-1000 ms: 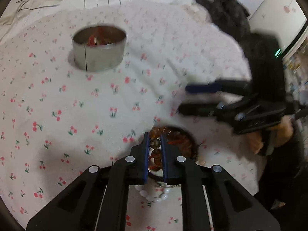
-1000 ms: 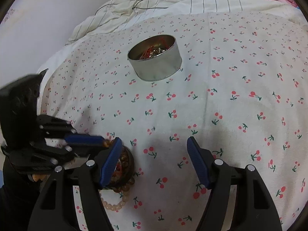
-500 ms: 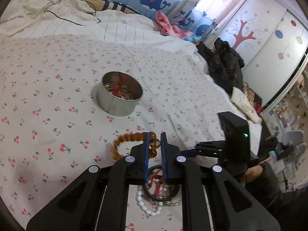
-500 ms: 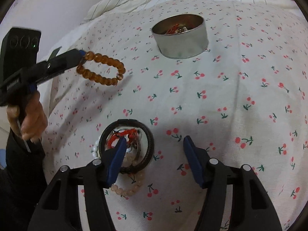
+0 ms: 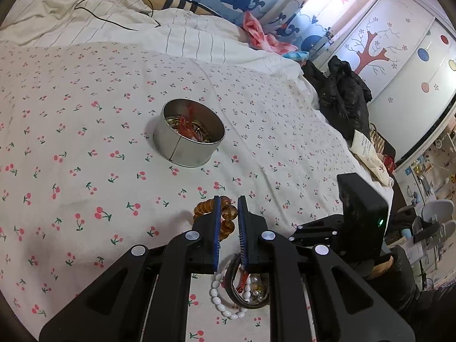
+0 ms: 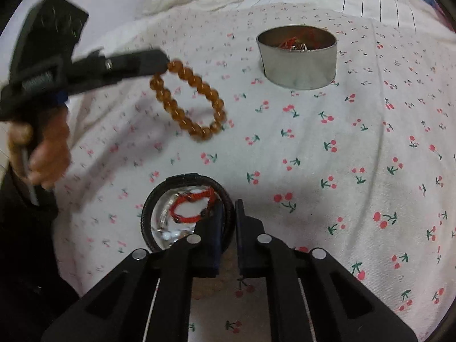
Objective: Organize jewelry
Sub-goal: 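Carry the amber bracelet in the left tool and black bracelet in the right tool to the tin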
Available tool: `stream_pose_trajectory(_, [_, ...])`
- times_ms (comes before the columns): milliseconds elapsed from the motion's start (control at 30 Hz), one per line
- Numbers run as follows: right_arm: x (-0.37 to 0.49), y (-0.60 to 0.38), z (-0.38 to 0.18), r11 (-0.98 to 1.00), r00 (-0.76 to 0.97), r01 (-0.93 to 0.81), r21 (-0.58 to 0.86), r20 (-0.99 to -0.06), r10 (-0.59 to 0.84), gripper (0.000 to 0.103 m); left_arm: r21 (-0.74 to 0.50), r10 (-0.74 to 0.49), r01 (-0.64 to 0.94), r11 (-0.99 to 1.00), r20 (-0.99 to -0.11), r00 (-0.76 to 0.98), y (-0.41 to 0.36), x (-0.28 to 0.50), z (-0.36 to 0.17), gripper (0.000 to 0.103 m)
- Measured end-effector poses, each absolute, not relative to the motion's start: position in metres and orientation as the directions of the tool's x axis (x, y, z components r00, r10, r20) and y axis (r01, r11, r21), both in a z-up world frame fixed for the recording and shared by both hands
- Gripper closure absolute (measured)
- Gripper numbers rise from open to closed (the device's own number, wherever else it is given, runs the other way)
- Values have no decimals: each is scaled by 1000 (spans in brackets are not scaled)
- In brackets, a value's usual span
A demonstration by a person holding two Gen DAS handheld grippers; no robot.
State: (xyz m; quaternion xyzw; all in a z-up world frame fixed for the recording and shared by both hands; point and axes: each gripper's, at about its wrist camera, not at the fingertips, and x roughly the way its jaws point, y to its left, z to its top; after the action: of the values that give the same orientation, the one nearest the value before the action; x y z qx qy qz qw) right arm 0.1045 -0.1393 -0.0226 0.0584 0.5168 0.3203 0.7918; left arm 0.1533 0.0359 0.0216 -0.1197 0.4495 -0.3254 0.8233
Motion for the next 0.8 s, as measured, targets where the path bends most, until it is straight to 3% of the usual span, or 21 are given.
stream_pose_trajectory(267, [110, -160, -7, 773, 314, -409, 485, -721, 618, 94, -487, -639, 424, 763, -665, 386, 37, 154, 20, 93])
stream_pose_trajectory(600, [119, -203, 13, 814, 487, -286, 505, -655, 577, 94, -460, -632, 449, 766, -664, 400, 30, 150, 27, 93])
stream_pose_trajectory(800, [120, -213, 17, 839, 549, -236, 491, -645, 532, 94, -339, -571, 491, 803, -675, 468, 12, 142, 44, 93])
